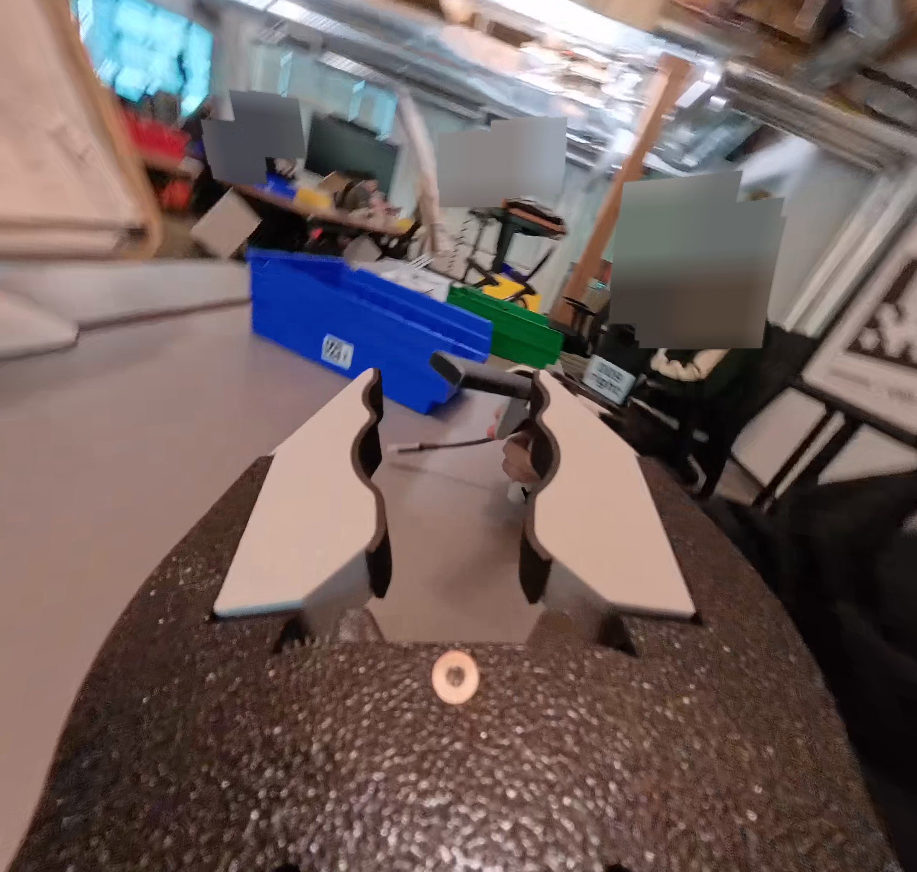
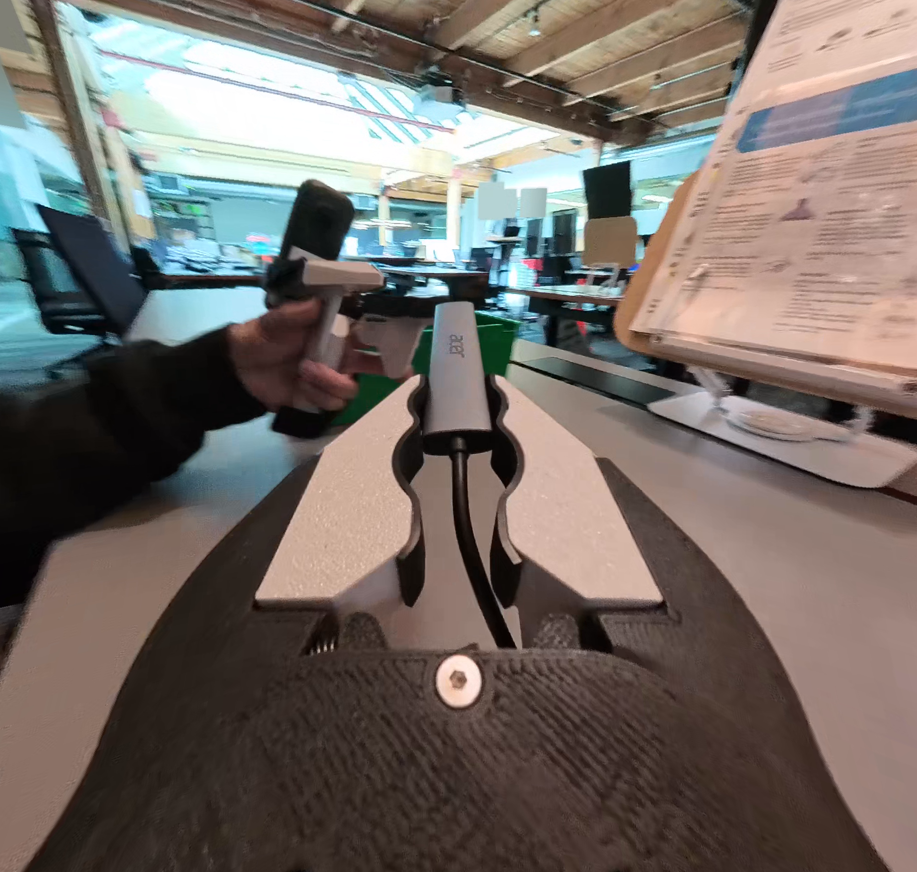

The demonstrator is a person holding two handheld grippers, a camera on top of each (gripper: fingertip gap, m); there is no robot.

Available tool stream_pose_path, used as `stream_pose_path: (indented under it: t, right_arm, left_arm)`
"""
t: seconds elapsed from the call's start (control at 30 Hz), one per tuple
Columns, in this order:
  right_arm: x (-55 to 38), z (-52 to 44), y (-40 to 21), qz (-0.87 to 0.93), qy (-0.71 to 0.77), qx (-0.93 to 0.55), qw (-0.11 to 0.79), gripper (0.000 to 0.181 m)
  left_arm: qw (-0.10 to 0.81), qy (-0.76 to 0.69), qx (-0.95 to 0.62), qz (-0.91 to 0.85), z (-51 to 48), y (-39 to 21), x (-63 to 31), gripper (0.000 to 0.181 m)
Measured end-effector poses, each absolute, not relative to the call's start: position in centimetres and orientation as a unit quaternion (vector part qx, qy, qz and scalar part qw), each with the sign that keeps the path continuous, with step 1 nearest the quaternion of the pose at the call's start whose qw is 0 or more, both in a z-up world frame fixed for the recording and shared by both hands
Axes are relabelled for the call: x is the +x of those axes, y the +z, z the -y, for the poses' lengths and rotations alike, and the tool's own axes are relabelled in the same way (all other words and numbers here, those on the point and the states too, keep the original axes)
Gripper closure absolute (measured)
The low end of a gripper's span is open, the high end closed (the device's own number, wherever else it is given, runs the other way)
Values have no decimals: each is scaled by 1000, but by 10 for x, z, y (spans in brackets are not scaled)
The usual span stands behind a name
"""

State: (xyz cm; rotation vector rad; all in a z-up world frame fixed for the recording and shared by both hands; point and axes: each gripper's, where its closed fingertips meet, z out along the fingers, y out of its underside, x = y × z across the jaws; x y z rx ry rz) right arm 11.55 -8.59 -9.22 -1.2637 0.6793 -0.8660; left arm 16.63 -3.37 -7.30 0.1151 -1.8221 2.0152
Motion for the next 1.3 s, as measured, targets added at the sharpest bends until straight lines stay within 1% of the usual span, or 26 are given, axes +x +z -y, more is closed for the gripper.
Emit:
stream_pose_path:
  t: [0.03, 0.1, 0.17, 0.2, 0.27, 0.3, 0.33, 0.37, 0.43, 0.53, 0.7, 0.77, 0.83, 0.93, 1.0, 1.03, 1.07, 1.13, 1.2, 1.27, 1.3]
  right_arm:
    - [117, 90, -92, -304, -409, -561, 652, 160]
    - [121, 89, -97, -301, -437, -578, 620, 160]
    - [123, 86, -100, -289, -467, -590, 592, 160]
    - [123, 82, -100, -279, -477, -594, 585, 160]
    - [124, 77, -103, -268, -486, -606, 570, 160]
    - [124, 76, -103, -262, -497, -609, 559, 160]
    - [123, 75, -102, -255, -507, -609, 554, 159]
    - [123, 76, -101, -255, -513, -607, 551, 159]
    - [124, 78, -101, -259, -511, -602, 555, 160]
    - [124, 81, -99, -256, -527, -594, 551, 160]
    - [123, 82, -96, -237, -571, -582, 528, 159]
    - [124, 85, -95, -240, -580, -577, 523, 156]
    - [125, 84, -97, -241, -573, -587, 519, 159]
    - [125, 85, -98, -263, -555, -597, 517, 159]
    - [124, 85, -94, -279, -543, -584, 535, 159]
    - [124, 89, -91, -291, -543, -570, 543, 160]
    - [123, 96, -88, -303, -546, -555, 549, 160]
    - [122, 114, -85, -340, -531, -520, 577, 159]
    - [119, 135, -81, -378, -514, -473, 608, 159]
    - [116, 151, -81, -402, -508, -442, 621, 159]
    - [116, 156, -81, -409, -508, -433, 623, 159]
  left_arm:
    - [229, 704, 83, 667, 38, -78, 172, 120]
    - [291, 653, 131, 687, 45, -91, 166, 120]
    - [351, 626, 153, 679, 55, -95, 154, 124]
    - [374, 615, 168, 674, 61, -98, 149, 130]
    - [423, 603, 174, 653, 70, -99, 138, 136]
    - [451, 601, 171, 637, 72, -97, 133, 153]
    - [470, 599, 179, 623, 75, -96, 131, 162]
    - [478, 600, 188, 613, 78, -97, 132, 170]
    - [494, 603, 199, 594, 81, -96, 133, 172]
    - [524, 599, 221, 564, 83, -92, 133, 173]
    - [543, 593, 239, 544, 87, -91, 132, 175]
    - [550, 589, 242, 541, 89, -92, 129, 175]
    - [556, 586, 250, 533, 91, -93, 130, 174]
    - [561, 582, 256, 530, 92, -94, 130, 174]
    - [540, 597, 245, 540, 92, -92, 130, 172]
    - [515, 614, 233, 551, 92, -89, 132, 170]
    - [470, 636, 224, 569, 91, -87, 136, 169]
    - [350, 683, 196, 611, 83, -77, 149, 167]
    - [204, 709, 171, 653, 65, -64, 168, 161]
    - [49, 698, 166, 695, 36, -56, 195, 158]
    - [-27, 669, 173, 722, 16, -57, 212, 157]
